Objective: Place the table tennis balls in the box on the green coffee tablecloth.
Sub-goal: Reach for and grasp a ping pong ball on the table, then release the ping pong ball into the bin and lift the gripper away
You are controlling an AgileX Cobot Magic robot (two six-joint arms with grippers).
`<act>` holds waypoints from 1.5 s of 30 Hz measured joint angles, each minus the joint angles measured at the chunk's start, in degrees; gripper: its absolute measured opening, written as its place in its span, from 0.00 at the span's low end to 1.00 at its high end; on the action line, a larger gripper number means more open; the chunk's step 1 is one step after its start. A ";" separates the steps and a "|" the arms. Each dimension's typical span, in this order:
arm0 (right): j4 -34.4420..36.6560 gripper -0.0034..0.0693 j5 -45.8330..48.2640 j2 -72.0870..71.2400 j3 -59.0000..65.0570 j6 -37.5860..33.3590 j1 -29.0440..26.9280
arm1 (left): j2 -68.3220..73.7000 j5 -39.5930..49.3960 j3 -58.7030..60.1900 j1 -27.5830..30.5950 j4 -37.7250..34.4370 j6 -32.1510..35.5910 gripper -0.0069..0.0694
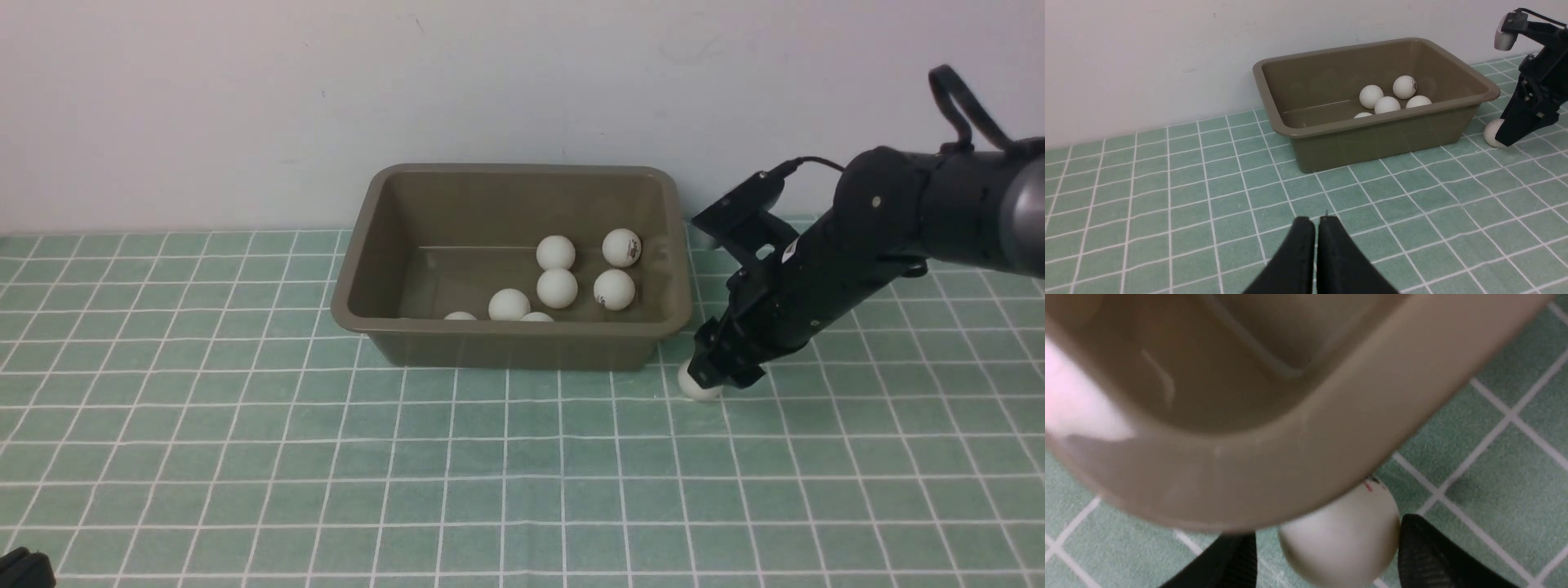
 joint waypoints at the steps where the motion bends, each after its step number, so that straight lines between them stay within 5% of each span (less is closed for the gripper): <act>1: 0.23 0.60 -0.12 0.28 -0.27 0.00 0.00 | 0.00 0.00 0.00 0.00 0.00 0.00 0.09; 4: 0.34 0.51 -0.10 0.63 -1.35 1.39 0.00 | 0.00 0.00 0.00 0.00 0.00 0.00 0.09; 23: -11.87 0.51 29.09 -8.56 -12.51 15.87 0.00 | 0.00 0.00 0.00 0.00 0.00 0.00 0.09; 32: 11.09 0.51 14.35 -9.21 -23.88 7.46 0.12 | 0.00 0.00 0.00 0.00 0.00 0.00 0.09; 38: 13.39 0.51 4.94 -1.41 -23.88 -2.44 2.75 | 0.00 0.00 0.00 0.00 0.00 0.00 0.09; 45: 15.17 0.51 -0.61 5.62 -23.88 -4.05 4.06 | 0.00 0.00 0.00 0.00 0.00 0.00 0.09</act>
